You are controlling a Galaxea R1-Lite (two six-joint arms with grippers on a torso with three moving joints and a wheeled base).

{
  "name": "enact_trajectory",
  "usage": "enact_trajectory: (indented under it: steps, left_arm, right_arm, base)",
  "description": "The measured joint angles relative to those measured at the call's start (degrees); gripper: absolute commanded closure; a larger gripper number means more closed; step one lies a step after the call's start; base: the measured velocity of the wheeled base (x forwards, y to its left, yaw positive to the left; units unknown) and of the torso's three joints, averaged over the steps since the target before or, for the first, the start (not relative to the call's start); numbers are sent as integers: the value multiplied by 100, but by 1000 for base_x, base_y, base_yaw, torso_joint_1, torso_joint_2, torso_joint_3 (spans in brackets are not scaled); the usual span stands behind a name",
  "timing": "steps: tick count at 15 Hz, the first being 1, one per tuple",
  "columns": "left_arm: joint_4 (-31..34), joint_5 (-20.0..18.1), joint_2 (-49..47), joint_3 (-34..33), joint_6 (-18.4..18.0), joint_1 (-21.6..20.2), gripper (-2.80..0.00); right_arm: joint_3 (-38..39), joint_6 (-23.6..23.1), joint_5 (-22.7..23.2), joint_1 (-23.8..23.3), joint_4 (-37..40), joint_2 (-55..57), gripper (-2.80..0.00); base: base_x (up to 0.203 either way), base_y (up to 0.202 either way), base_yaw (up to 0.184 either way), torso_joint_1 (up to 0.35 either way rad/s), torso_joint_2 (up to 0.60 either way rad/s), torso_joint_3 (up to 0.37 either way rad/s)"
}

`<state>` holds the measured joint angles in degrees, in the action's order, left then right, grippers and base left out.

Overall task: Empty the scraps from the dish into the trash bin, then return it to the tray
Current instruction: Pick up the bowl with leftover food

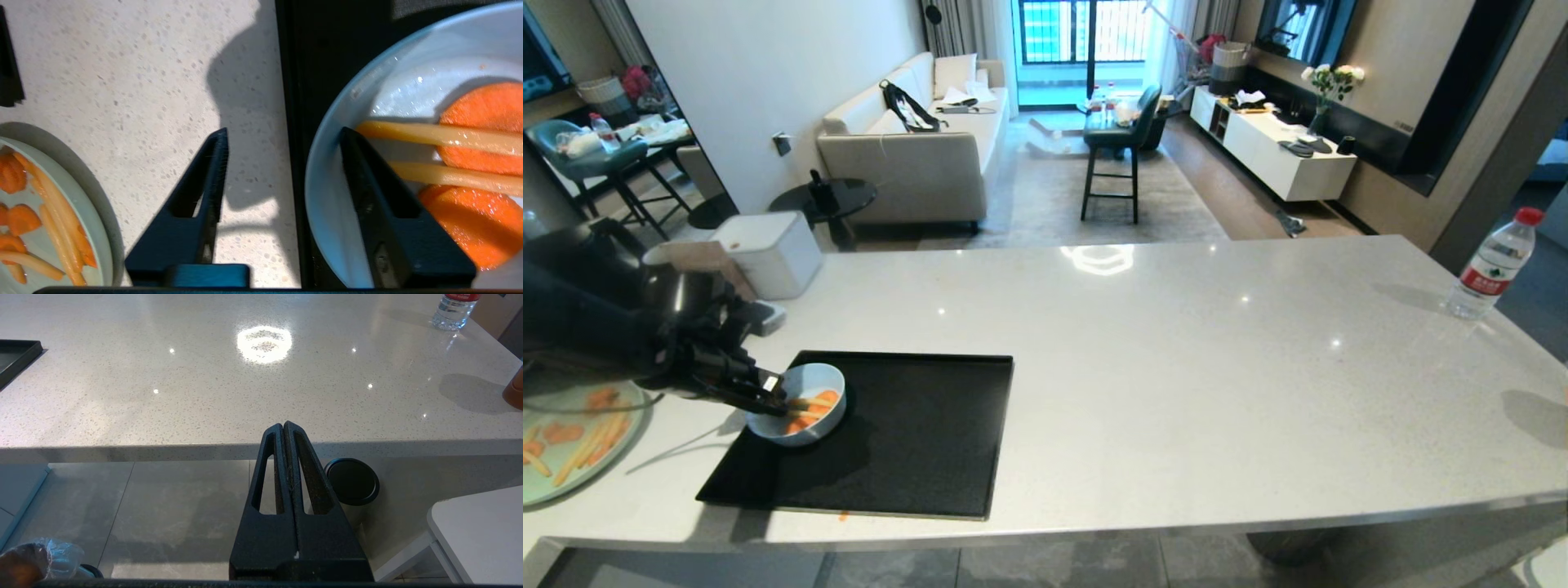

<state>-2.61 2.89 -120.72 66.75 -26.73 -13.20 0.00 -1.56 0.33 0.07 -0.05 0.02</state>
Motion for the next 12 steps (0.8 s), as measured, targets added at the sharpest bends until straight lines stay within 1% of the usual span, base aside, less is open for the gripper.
enact_trajectory:
  steps: [7,12]
  left_arm:
    - [-29,-32,219,-635,39,-7,0]
    - [9,-57,407,-722,94,22,0]
  right_arm:
    - [0,0,0,-2,0,0,0]
    - [0,2,0,0,-2,0,0]
  base:
    - [0,0,0,0,0,0]
    - [0,0,0,0,0,0]
